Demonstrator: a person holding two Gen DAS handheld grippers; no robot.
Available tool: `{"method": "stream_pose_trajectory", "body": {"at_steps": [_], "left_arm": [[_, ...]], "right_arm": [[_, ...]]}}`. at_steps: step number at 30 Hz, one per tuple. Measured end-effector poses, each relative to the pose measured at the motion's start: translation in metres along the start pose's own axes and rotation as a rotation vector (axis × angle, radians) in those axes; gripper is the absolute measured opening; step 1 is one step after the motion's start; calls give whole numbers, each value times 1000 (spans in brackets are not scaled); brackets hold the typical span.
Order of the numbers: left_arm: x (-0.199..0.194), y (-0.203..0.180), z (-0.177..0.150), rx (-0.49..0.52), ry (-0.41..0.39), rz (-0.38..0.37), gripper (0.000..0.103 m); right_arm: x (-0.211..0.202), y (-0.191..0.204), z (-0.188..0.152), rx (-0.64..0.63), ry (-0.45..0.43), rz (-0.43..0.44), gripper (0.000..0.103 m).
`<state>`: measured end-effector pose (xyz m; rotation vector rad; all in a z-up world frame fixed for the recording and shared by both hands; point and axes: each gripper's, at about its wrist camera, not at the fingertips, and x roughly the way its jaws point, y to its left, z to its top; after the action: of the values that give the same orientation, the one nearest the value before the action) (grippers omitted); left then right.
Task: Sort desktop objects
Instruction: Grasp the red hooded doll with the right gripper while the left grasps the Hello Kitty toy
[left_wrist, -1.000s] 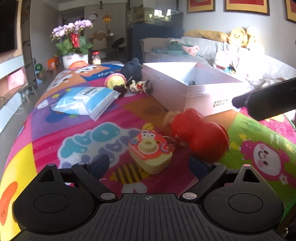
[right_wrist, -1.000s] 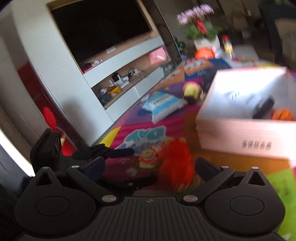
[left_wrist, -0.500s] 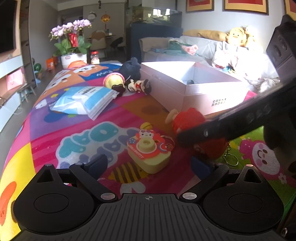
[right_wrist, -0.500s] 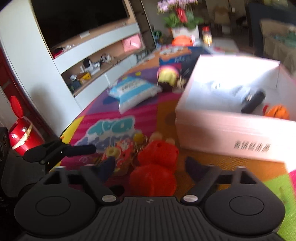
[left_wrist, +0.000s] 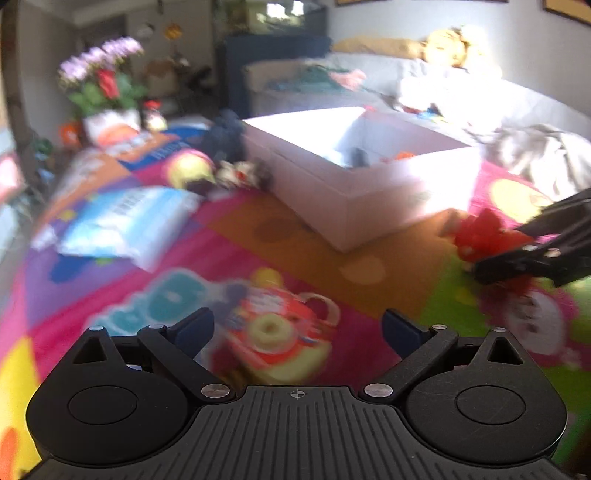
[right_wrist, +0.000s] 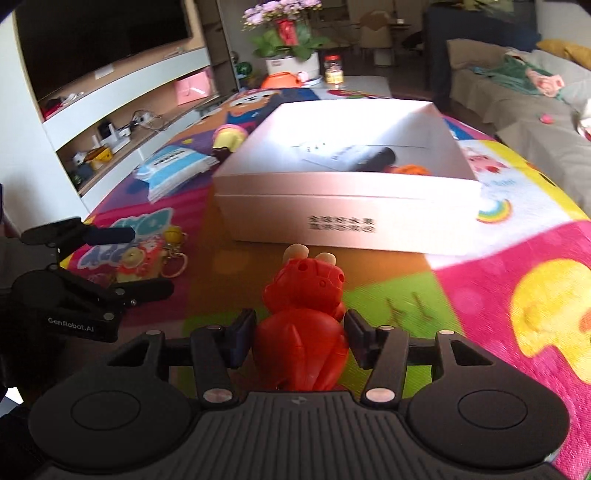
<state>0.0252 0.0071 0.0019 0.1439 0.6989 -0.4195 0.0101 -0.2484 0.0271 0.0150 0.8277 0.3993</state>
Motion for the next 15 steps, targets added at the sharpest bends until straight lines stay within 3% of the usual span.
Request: {"method": "stream_pose_trajectory", "body": {"at_steps": [3,8,10,11,15], "left_arm": [[-8,-7,-4,19,0,-103,100],[-10,-13,-8,60,-14,-26,100],[-7,-11,-7,50,-1,-23,95],[-7,-12,-7,56,7,-18,85],[-9,-16,-4,76,14,-10,74]], "right_arm": [[2,0,-1,-8,-6,-10,53],[9,4,-1,-29,-11,-24,54],[10,5,-1,-34,-13,-25,54],[10,5,-1,-35,-14,-26,54],[7,6,-3,-39,-9,-23,53]]}}
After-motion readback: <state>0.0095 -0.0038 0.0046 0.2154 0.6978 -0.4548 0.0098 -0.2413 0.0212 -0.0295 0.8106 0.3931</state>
